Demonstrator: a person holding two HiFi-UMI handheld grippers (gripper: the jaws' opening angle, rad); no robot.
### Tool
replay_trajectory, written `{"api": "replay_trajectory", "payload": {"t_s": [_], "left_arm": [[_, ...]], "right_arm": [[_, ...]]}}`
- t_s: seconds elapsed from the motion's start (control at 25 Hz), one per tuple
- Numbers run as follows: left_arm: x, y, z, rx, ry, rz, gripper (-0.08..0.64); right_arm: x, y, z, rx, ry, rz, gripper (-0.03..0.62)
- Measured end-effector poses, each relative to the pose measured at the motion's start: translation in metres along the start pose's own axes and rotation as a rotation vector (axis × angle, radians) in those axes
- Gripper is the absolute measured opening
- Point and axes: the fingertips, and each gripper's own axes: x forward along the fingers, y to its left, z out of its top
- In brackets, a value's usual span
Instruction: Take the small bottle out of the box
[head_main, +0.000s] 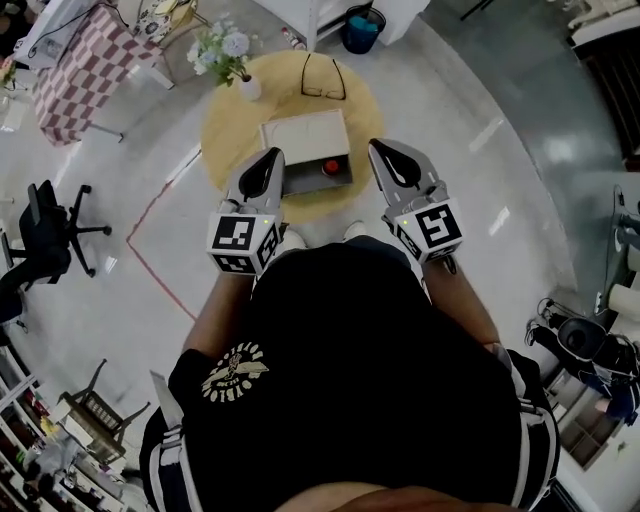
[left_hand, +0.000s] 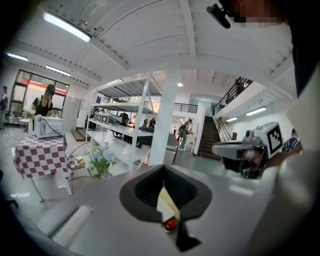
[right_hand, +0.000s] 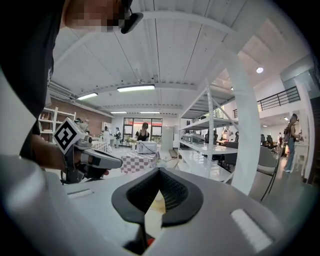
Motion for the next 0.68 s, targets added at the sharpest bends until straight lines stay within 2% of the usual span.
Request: {"api": "replay_trajectory", "payload": {"t_s": [0.2, 0.44, 0.68], "left_arm": [[0.011, -0.011, -0.001, 0.003, 0.015, 0.079, 0.0], [0.014, -0.028, 0.013, 0.06, 0.029, 0.182, 0.0], [-0.003, -0.025, 0.008, 0.015, 0.055, 0.279, 0.0]], "right_arm": [[0.009, -0.017, -0.003, -0.004, -0.004, 0.083, 0.006], [0.023, -0.036, -0.003, 0.027, -0.03, 0.203, 0.006], [0.029, -0.038, -0.003, 0.023, -0.043, 0.274, 0.006]]}}
